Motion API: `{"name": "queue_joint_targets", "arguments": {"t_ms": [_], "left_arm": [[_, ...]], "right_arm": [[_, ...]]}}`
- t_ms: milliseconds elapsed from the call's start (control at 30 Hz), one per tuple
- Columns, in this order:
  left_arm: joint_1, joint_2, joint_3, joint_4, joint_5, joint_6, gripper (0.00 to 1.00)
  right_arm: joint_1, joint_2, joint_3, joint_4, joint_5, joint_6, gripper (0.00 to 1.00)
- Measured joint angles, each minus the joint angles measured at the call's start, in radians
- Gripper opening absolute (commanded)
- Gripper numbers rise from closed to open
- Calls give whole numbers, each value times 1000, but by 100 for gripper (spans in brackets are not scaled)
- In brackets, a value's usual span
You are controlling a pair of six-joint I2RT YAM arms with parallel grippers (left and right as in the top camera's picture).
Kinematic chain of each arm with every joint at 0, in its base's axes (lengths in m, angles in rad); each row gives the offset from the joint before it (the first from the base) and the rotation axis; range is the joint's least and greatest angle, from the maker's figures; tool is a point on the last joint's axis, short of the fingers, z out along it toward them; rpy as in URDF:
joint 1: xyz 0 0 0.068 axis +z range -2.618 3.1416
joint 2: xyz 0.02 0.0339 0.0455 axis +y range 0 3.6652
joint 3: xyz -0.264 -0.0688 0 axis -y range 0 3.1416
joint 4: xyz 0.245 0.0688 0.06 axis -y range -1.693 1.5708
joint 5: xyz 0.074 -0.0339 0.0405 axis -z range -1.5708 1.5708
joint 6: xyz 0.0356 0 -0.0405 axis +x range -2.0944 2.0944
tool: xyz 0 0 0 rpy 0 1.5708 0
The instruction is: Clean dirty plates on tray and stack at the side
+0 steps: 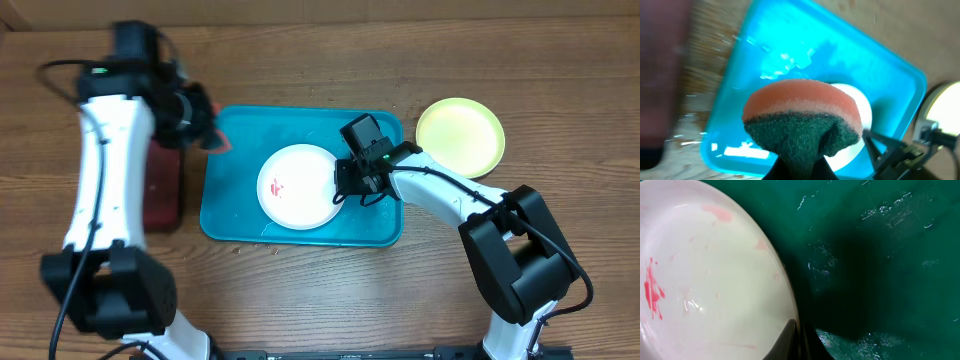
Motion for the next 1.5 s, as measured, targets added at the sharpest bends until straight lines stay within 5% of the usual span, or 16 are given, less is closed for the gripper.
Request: {"name": "queue_joint_targets", "arguments": {"t_ms": [567, 1167, 1300, 1500], "left_arm": [[-323, 138, -385, 472, -10, -50, 4], [-358, 218, -315, 269, -457, -61, 4], [-357, 233, -276, 273, -418, -61, 4], [-356, 234, -270, 379, -135, -38, 4]], "right_arm": [[0, 0, 0, 0, 0, 1, 4], [1, 2, 0, 8, -11, 2, 4], [2, 2, 0, 7, -13, 1, 4], [0, 2, 0, 5, -11, 1, 4]]}}
